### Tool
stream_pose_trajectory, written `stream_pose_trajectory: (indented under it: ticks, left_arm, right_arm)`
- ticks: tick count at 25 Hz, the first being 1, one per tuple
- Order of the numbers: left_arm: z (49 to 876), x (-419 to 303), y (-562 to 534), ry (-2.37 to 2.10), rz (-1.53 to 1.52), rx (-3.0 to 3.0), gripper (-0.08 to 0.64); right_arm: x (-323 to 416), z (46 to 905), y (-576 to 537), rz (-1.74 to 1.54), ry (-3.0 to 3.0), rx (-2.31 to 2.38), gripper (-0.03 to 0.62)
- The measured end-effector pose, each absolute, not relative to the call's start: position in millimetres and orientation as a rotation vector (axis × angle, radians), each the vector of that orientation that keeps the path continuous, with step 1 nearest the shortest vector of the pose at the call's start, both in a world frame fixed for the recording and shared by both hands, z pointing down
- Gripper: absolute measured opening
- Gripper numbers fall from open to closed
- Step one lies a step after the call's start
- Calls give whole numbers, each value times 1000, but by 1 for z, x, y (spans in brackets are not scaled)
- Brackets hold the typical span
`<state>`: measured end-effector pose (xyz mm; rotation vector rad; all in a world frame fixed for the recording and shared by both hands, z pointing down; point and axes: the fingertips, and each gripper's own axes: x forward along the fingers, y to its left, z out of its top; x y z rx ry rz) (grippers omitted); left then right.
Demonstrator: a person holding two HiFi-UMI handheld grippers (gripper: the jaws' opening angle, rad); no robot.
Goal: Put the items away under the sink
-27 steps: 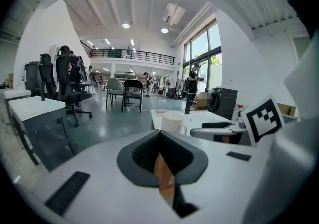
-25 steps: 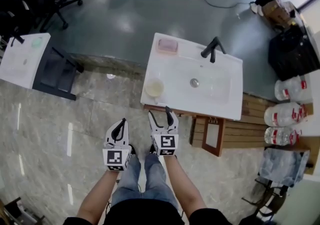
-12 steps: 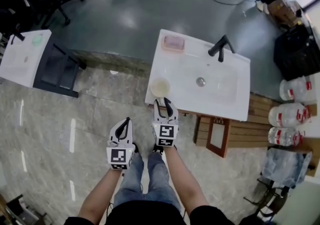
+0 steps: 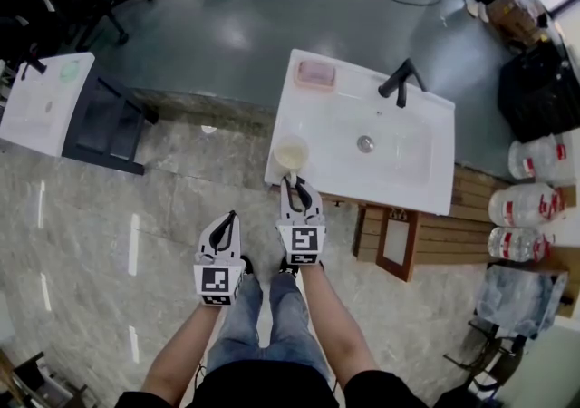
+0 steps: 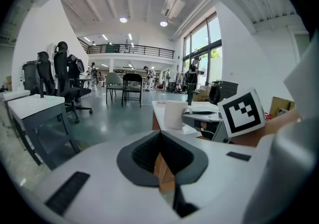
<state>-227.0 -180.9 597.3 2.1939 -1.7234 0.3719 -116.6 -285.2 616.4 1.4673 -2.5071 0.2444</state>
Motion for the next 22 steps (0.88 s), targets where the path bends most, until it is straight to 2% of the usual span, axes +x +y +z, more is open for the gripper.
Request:
stream_pose_trajectory:
  ticks: [7,17,22]
  left_arm:
    - [585,-217,-180,-1713,378,2227,6]
    - [569,-191,-169,-1652,386,2301,6]
    - [551,-153,-160,-1532,340,2397,6]
  right_arm:
    - [-130,591,-271,183,-2604,1405,35]
    - [-90,534,-215,-58,-2654,1401,37]
    - [-54,496,-173,-38,-2718,1550,37]
